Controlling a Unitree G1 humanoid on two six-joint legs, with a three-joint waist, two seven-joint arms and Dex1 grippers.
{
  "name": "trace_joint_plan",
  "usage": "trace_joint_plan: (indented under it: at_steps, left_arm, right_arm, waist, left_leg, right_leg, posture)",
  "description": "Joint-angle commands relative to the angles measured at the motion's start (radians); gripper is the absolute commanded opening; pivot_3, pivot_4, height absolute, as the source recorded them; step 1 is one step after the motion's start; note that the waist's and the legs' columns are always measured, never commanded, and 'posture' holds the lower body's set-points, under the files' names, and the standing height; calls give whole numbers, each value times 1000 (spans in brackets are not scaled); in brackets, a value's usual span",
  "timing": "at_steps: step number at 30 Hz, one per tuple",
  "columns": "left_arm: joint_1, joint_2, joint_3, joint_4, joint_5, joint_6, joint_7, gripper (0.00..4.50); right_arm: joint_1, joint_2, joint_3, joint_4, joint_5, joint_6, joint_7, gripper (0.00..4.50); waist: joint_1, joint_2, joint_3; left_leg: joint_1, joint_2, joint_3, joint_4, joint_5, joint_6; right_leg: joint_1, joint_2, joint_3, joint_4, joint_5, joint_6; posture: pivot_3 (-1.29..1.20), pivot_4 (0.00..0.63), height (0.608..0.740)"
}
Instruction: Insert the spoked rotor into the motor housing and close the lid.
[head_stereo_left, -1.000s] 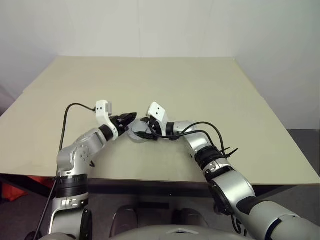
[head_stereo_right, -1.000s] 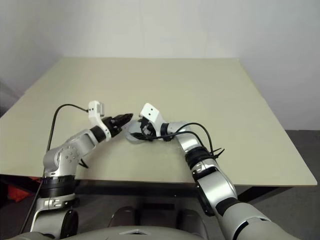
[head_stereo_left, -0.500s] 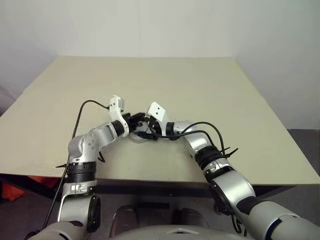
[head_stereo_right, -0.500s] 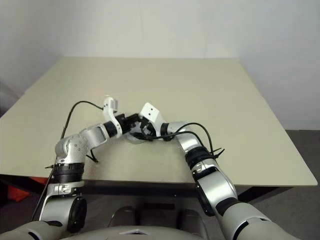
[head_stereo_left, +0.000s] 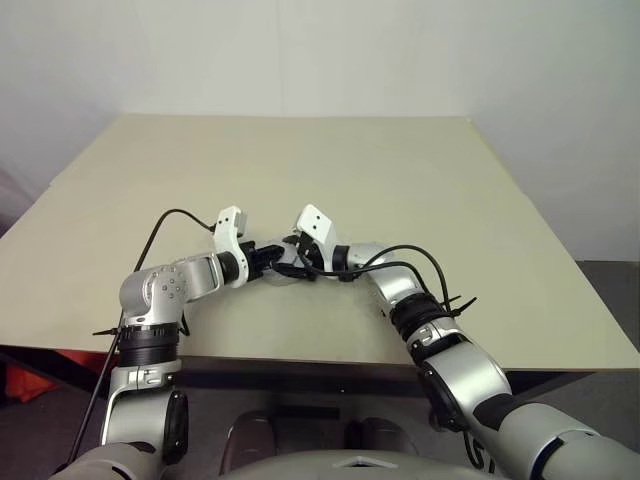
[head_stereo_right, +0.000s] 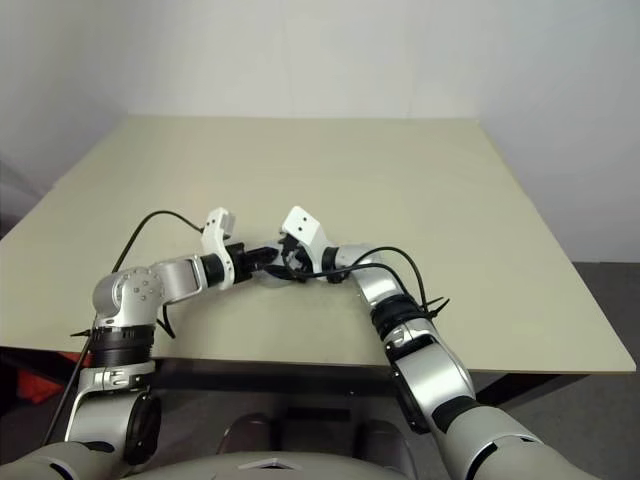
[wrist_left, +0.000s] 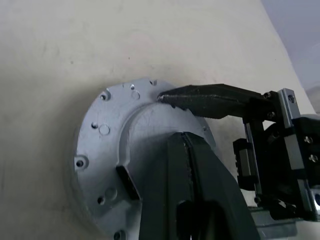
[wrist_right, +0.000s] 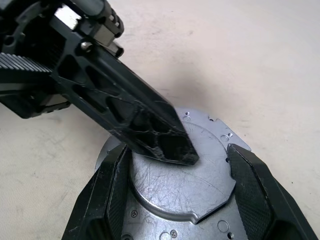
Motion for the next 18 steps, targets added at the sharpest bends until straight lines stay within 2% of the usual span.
trace_joint_plan:
  at_steps: [1,18]
  left_arm:
    - [38,5,-2,13,17,61,30,22]
    - [69,13,80,-11,18,92,58,22]
  right_arm:
    - [-11,-16,-5,2,-13,11,-28,2981]
    - [-43,-15,-30,46,6,31,-67,2981]
  waist:
    - [0,0,0]
    - [0,1,0]
  left_leg:
    - [0,0,0,0,0,0]
    - [2,0,-1,0,0,0]
  right_leg:
    - [0,0,0,0,0,0]
    - [2,0,0,-3,-1,1]
  posture:
    - [0,0,740]
    - [0,0,740]
